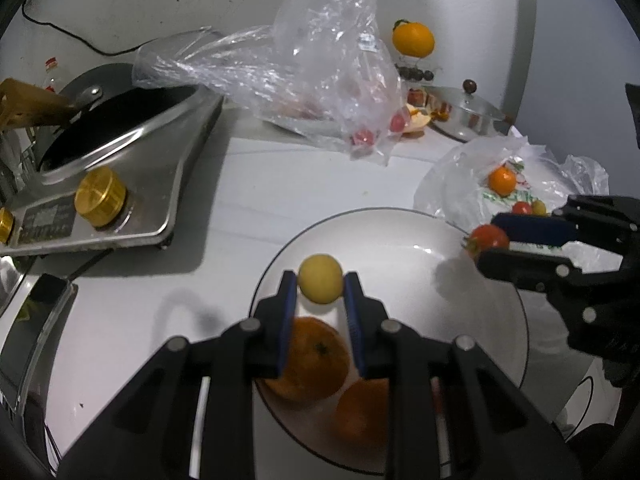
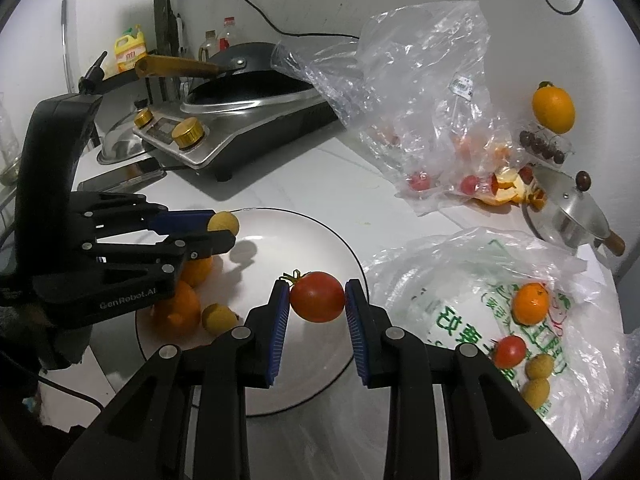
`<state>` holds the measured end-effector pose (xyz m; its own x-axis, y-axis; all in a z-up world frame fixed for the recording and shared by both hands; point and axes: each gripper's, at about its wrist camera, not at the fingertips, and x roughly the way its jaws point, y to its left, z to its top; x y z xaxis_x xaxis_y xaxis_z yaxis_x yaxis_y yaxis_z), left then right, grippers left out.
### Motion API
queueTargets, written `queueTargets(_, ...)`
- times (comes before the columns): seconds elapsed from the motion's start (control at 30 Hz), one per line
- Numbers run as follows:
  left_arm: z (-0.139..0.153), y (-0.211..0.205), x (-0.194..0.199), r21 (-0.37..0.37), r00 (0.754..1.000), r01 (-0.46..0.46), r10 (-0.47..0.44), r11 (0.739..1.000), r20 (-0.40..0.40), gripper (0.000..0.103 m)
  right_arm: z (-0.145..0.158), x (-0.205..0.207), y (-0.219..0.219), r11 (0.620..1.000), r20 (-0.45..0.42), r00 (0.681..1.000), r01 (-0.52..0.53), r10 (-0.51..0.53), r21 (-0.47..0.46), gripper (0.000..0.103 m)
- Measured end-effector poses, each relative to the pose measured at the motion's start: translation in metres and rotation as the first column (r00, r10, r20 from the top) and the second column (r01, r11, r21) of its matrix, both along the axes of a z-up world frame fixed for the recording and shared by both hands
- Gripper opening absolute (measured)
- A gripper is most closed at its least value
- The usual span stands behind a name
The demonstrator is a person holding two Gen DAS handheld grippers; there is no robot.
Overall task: Organize fruits
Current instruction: 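Lower the yellow fruit into the plate and open the left tool, then lower the red tomato into the plate and open the right tool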
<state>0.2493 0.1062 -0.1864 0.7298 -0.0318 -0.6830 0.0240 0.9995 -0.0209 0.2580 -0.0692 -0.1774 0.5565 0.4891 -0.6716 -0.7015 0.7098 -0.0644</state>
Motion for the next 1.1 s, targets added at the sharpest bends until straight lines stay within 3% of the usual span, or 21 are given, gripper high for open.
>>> queueTargets(1.1,0.009,0.036,-0.028,-0.041,0.998,-0.044,0.045,0.998,0.035,0.029,-0.020,-0.003,0.069,0.994,-0.084,0.991,-0.105,0.104,0.000,0.030)
